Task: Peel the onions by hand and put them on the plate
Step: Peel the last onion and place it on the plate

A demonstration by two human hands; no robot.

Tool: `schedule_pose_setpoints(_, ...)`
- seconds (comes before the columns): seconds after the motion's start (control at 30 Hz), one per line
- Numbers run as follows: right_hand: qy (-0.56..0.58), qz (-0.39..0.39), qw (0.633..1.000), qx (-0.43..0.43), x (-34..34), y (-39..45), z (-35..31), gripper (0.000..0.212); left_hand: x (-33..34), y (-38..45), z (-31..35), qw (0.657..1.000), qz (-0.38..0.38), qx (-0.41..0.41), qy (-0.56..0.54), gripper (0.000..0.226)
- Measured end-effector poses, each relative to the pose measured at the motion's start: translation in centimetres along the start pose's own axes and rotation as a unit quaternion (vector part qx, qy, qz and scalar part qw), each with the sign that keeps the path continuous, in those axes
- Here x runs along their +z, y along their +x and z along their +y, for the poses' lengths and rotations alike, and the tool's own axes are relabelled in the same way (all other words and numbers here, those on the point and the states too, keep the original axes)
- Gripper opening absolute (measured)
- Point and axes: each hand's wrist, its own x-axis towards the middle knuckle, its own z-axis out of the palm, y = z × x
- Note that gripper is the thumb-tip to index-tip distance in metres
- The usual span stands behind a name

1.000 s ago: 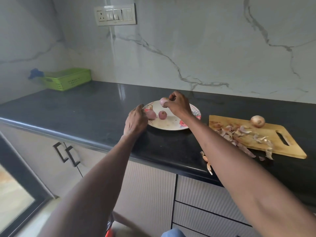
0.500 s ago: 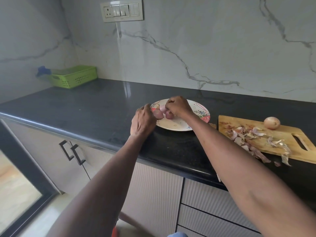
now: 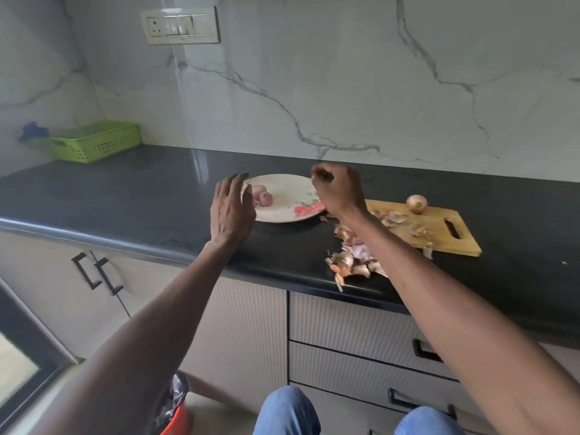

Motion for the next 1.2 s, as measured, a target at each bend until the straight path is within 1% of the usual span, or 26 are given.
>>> schedule_pose_setpoints(0.07,0.016,0.040,0.999,-0.005,-3.1,-1.0,0.9,0.016,0.3,-1.5,2.5,0.997,0.016,-0.019,-0.073,0.036)
schedule_pose_setpoints(0.1,0.017,0.060,0.998,-0.002,-4.8,-1.6,1.5,0.015,0.4,-2.5,4.2,0.993,0.008,-0.014,-0.119,0.039)
schedule_pose_setpoints(0.13,0.017,0.080,0.997,0.006,-6.2,-2.1,2.1,0.015,0.3,-3.4,5.8,0.985,-0.017,0.003,-0.171,0.044)
schedule_pose_setpoints(0.2,0.017,0.121,0.992,0.027,-8.9,-3.1,3.4,0.015,0.3,-5.6,8.7,0.960,-0.117,0.081,-0.240,0.059)
schedule_pose_setpoints(0.23,0.015,0.134,0.990,0.036,-10.0,-3.6,4.1,0.015,0.7,-6.5,9.9,0.946,-0.183,0.135,-0.232,0.068)
schedule_pose_setpoints(0.27,0.008,0.140,0.989,0.043,-11.0,-4.2,4.9,0.015,1.5,-7.3,10.9,0.931,-0.244,0.193,-0.190,0.077)
schedule_pose_setpoints(0.3,-0.001,0.139,0.989,0.050,-11.7,-4.6,5.5,0.015,2.5,-7.7,11.5,0.918,-0.285,0.242,-0.129,0.084)
schedule_pose_setpoints(0.33,-0.012,0.137,0.989,0.058,-12.3,-5.1,6.2,0.015,3.6,-7.9,12.1,0.911,-0.306,0.270,-0.064,0.087)
schedule_pose_setpoints(0.4,-0.032,0.139,0.987,0.068,-12.8,-5.7,7.2,0.015,5.5,-7.3,12.9,0.909,-0.308,0.281,0.015,0.091)
schedule_pose_setpoints(0.47,-0.041,0.156,0.984,0.081,-13.3,-5.9,8.0,0.014,6.9,-6.4,13.7,0.912,-0.309,0.267,0.039,0.091)
schedule_pose_setpoints(0.53,-0.039,0.172,0.979,0.105,-13.6,-5.7,8.7,0.014,7.9,-5.5,14.2,0.914,-0.326,0.239,0.037,0.093)
schedule_pose_setpoints(0.6,-0.054,0.179,0.973,0.135,-14.1,-5.0,9.7,0.015,8.3,-4.7,14.5,0.914,-0.335,0.228,0.002,0.089)
schedule_pose_setpoints(0.67,-0.076,0.168,0.968,0.170,-14.6,-4.0,10.9,0.021,8.3,-3.5,14.8,0.918,-0.323,0.223,-0.067,0.080)
schedule_pose_setpoints(0.7,-0.081,0.153,0.967,0.189,-14.8,-3.5,11.5,0.027,8.2,-2.8,15.0,0.921,-0.315,0.196,-0.116,0.075)
schedule_pose_setpoints(0.77,-0.085,0.102,0.965,0.227,-15.0,-2.6,12.5,0.045,8.3,-1.0,15.5,0.924,-0.292,0.105,-0.223,0.071)
schedule_pose_setpoints(0.83,-0.112,0.039,0.961,0.249,-14.8,-1.7,13.1,0.062,9.0,0.4,16.0,0.922,-0.265,0.033,-0.281,0.066)
schedule_pose_setpoints(0.87,-0.124,0.008,0.959,0.255,-14.5,-1.3,13.3,0.065,9.7,0.8,16.1,0.921,-0.254,0.008,-0.295,0.061)
schedule_pose_setpoints(0.93,-0.140,-0.037,0.955,0.260,-13.8,-0.8,14.0,0.062,11.2,1.1,15.9,0.922,-0.230,-0.032,-0.308,0.052)
schedule_pose_setpoints(0.97,-0.154,-0.049,0.953,0.257,-13.4,-0.7,14.3,0.055,11.8,1.2,15.8,0.925,-0.219,-0.044,-0.307,0.049)
schedule_pose_setpoints(1.03,-0.181,-0.041,0.953,0.238,-12.9,-0.6,14.7,0.039,12.9,1.4,15.5,0.933,-0.197,-0.052,-0.297,0.046)
schedule_pose_setpoints(1.07,-0.173,-0.025,0.959,0.225,-12.8,-0.6,14.6,0.034,13.3,1.3,15.3,0.936,-0.186,-0.051,-0.295,0.045)
schedule_pose_setpoints(1.13,-0.125,0.007,0.974,0.190,-12.3,-0.3,14.1,0.033,14.0,1.4,15.1,0.935,-0.169,-0.055,-0.308,0.040)
schedule_pose_setpoints(1.2,-0.028,0.024,0.985,0.171,-11.5,0.3,13.3,0.037,14.3,1.7,14.8,0.917,-0.170,-0.074,-0.354,0.027)
